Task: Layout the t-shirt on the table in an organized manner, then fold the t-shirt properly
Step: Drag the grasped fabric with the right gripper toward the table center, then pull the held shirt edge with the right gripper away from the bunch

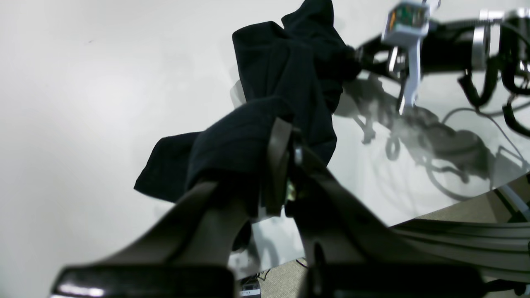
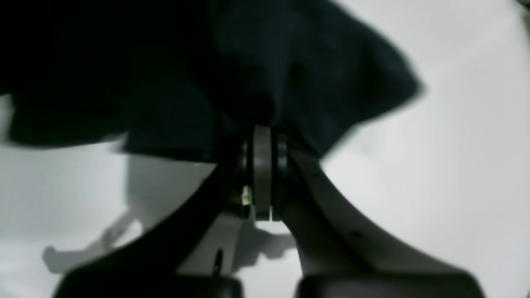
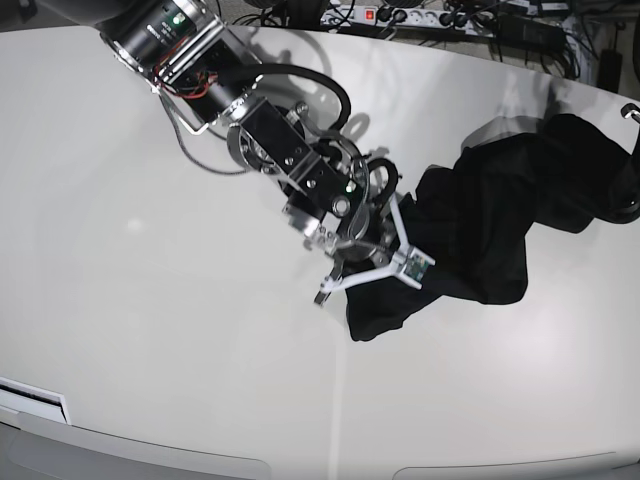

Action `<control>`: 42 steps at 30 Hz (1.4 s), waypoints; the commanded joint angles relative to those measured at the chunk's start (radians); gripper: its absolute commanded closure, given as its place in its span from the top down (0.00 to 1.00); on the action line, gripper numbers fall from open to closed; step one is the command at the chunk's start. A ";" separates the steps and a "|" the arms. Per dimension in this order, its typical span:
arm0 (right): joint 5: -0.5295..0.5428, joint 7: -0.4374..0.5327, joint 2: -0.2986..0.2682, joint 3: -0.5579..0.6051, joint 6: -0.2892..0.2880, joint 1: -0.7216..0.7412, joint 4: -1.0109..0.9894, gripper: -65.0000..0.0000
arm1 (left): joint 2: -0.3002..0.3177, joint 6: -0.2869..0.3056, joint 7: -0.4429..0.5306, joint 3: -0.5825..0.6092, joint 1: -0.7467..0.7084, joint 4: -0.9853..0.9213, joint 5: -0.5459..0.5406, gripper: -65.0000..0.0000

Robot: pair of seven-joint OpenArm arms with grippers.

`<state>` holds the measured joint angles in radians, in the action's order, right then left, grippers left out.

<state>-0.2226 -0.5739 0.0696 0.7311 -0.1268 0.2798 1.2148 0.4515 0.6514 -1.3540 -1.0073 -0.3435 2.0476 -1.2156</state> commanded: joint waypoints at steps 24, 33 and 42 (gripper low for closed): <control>-0.005 -0.229 -0.265 -0.084 -0.006 0.066 0.534 0.00 | 0.114 0.011 0.022 -0.008 -0.080 0.012 -0.006 0.00; 0.044 -0.204 -0.096 -0.084 -0.059 0.304 -0.129 0.00 | 0.114 0.011 0.022 -0.008 -0.077 0.012 -0.015 0.00; 0.238 -0.314 -0.102 -0.084 -0.027 0.414 -0.156 0.43 | 0.121 0.011 0.024 -0.008 -0.077 0.012 -0.016 0.00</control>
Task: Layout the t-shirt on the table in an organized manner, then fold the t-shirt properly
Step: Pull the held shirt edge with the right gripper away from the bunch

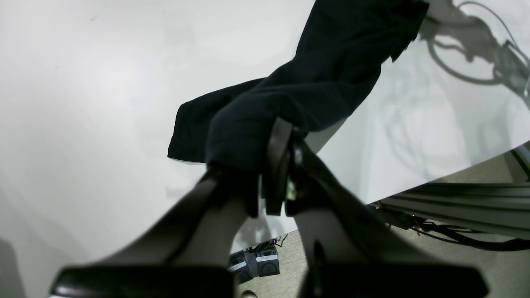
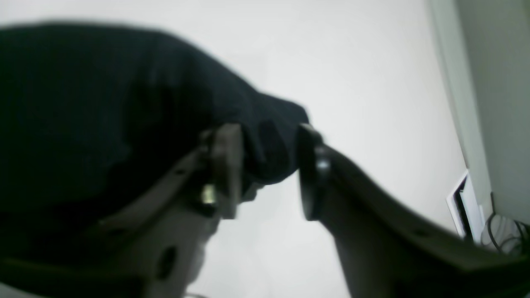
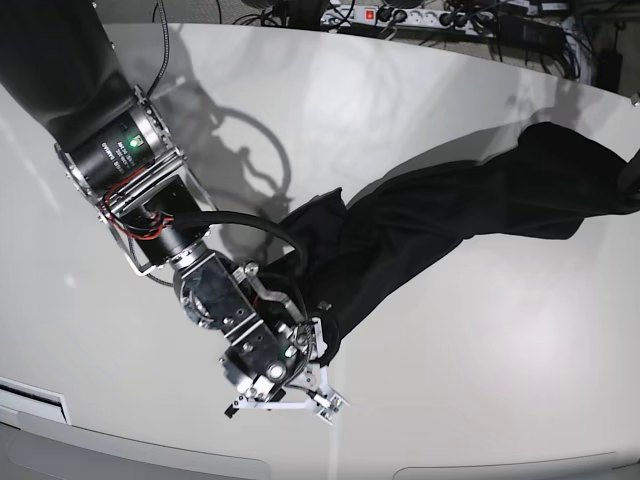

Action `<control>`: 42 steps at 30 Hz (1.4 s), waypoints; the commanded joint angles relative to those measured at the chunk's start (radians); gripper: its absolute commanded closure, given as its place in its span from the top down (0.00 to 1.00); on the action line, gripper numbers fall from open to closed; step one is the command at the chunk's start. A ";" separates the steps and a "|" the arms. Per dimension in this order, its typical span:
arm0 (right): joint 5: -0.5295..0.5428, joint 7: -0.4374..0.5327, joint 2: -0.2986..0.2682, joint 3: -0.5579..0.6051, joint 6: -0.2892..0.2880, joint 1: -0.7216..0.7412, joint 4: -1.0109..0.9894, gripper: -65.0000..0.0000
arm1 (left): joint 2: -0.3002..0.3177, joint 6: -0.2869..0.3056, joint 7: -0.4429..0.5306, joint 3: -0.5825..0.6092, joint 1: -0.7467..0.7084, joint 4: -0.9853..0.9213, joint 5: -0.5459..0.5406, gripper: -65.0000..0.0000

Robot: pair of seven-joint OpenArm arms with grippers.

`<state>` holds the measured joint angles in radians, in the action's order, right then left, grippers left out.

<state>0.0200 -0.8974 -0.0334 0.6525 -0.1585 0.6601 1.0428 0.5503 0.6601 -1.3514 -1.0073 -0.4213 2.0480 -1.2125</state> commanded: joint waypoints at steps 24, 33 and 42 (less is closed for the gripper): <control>0.290 0.082 -0.251 -0.032 -0.061 -0.489 0.599 0.45 | 0.031 -0.195 0.200 -0.008 0.001 0.004 0.426 0.00; 0.396 0.123 -0.086 -0.327 -0.164 -0.544 0.520 0.45 | 0.031 -0.195 0.199 -0.008 0.000 0.004 0.409 0.00; 0.427 0.111 0.050 -0.541 -0.254 -0.544 0.317 0.44 | 0.031 -0.194 0.198 -0.008 0.000 0.004 0.391 0.00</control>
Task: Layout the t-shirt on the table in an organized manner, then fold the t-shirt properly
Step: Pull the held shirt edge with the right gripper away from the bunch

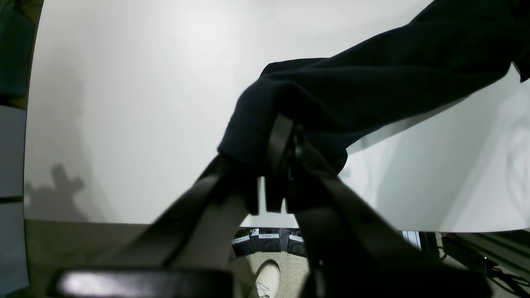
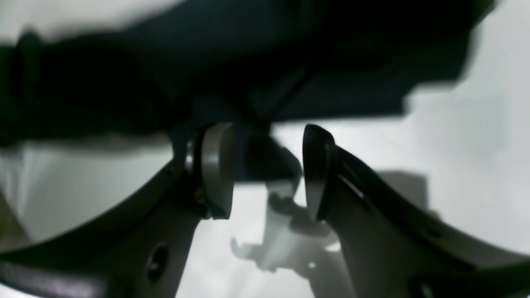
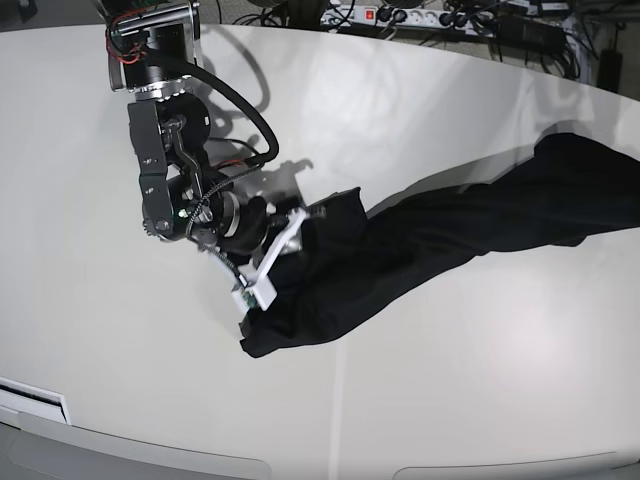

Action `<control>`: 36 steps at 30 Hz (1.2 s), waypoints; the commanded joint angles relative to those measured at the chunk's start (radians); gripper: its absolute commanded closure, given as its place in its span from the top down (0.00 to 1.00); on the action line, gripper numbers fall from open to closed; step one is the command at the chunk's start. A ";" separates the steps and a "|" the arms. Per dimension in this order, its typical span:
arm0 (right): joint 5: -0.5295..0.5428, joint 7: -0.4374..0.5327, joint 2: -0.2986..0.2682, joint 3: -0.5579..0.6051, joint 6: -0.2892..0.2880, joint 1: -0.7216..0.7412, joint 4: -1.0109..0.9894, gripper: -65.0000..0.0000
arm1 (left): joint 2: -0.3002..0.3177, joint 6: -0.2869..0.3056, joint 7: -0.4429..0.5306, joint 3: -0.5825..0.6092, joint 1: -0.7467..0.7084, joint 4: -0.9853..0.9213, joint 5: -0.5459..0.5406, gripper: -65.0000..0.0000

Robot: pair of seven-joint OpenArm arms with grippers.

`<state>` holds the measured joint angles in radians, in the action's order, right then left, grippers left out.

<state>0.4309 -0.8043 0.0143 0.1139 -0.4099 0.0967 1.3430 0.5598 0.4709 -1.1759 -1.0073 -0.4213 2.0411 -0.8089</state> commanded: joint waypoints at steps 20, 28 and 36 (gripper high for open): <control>0.007 0.141 0.008 -0.009 -0.034 0.023 -0.146 0.44 | 0.021 -0.005 0.024 -0.008 0.000 0.011 -0.020 0.00; 0.005 0.186 0.025 -0.009 -0.091 0.042 -0.146 0.26 | 0.022 -0.005 0.024 -0.008 0.001 0.011 -0.050 0.00; -0.027 0.100 0.032 -0.009 -0.167 0.098 -0.122 0.00 | 0.023 0.024 0.089 -0.008 0.003 0.011 -0.072 0.00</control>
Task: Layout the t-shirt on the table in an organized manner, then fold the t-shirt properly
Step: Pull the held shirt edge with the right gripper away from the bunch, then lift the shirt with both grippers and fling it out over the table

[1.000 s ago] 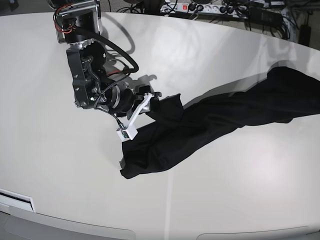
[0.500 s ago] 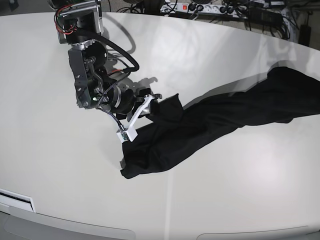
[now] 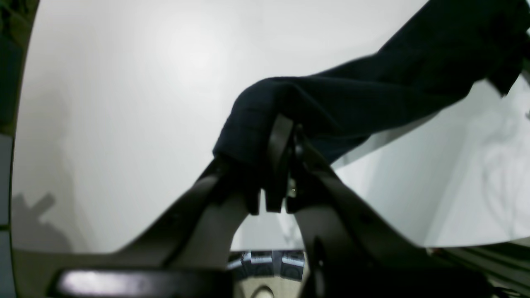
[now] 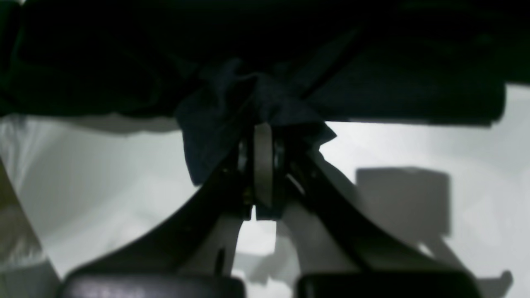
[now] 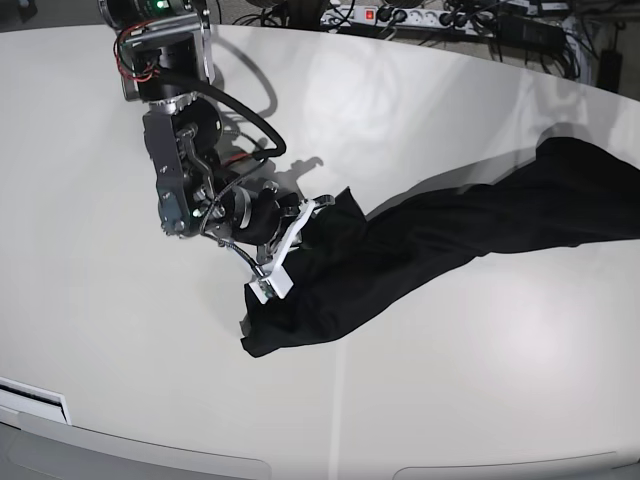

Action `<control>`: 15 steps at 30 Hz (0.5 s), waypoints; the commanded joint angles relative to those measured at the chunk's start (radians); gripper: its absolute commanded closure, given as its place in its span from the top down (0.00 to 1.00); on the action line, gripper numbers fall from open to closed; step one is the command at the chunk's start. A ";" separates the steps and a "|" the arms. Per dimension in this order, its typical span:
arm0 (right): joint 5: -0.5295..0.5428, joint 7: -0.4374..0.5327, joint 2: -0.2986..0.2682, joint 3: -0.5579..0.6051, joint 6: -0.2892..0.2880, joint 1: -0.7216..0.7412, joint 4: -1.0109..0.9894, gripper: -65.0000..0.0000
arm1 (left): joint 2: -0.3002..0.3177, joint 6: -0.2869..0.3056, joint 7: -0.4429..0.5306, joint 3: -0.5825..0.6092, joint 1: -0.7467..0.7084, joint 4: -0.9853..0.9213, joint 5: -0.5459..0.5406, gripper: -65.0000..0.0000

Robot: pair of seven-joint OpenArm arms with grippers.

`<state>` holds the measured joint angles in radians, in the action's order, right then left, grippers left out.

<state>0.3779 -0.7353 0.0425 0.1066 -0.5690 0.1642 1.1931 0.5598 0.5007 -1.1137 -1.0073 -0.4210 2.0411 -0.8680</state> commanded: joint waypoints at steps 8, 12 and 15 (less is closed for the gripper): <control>0.149 -0.262 -0.089 -0.002 -0.052 -0.050 0.521 0.00 | 0.029 0.003 0.029 -0.008 0.003 0.011 -0.013 0.00; 0.122 -0.263 -0.177 -0.012 -0.053 -0.179 0.810 0.00 | 0.044 0.003 0.016 -0.008 0.003 0.011 -0.012 0.00; 0.120 -0.261 -0.221 -0.048 -0.046 -0.272 0.930 0.00 | 0.061 0.003 0.014 -0.008 0.003 0.011 -0.013 0.00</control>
<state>0.4877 -1.0161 -0.1738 0.0628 -0.6132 -0.1238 2.1036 0.5961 0.5053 -1.1244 -1.0073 -0.4217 2.0411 -0.8680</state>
